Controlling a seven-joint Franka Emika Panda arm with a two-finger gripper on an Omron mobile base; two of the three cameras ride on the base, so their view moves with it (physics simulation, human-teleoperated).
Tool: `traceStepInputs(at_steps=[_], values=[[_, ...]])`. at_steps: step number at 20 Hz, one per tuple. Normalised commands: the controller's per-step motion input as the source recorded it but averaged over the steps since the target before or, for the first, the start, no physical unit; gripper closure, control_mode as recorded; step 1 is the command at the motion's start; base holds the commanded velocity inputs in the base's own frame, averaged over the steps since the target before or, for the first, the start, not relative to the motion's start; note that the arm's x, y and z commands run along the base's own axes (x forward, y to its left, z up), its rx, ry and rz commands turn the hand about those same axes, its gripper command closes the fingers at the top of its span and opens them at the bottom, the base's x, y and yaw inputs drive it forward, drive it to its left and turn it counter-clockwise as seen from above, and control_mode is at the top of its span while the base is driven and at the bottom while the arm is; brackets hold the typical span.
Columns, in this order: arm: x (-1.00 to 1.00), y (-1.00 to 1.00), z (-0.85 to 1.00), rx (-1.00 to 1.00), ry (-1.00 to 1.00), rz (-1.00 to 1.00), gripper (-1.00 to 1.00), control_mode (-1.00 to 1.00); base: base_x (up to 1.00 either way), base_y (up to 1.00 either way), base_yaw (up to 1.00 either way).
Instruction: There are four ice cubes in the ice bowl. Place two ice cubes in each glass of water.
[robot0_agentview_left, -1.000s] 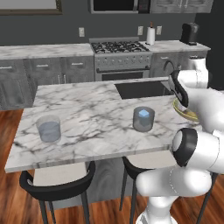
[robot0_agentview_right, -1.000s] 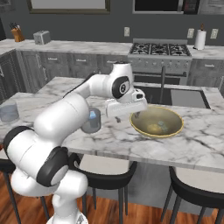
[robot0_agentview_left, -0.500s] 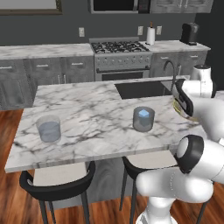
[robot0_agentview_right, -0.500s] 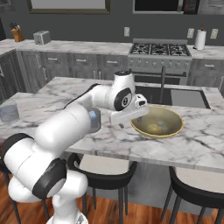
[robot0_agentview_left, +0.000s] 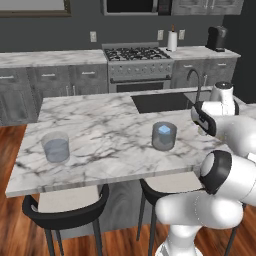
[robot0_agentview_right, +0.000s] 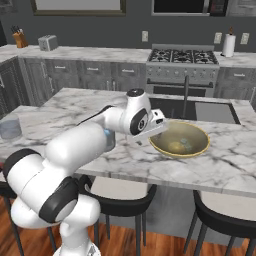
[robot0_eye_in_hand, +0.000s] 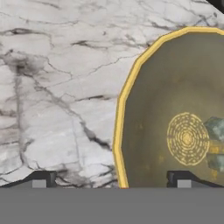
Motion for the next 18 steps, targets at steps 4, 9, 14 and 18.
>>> traceStepInputs(at_steps=[4, 9, 14, 18], values=[[0.24, -0.25, -0.22, -0.06, -0.01, -0.02, -1.00, -1.00, 0.00, 0.00, 0.00], [0.30, -0.01, -0.26, -0.03, 0.00, -0.02, -1.00, -1.00, 0.00, 0.00, 0.00], [0.18, 0.00, -0.07, 0.00, 0.00, -0.01, -1.00, -1.00, 0.00, 0.00, 0.00], [-0.01, -0.19, 0.00, 0.00, 0.00, -0.01, -1.00, -1.00, 0.00, 0.00, 0.00]])
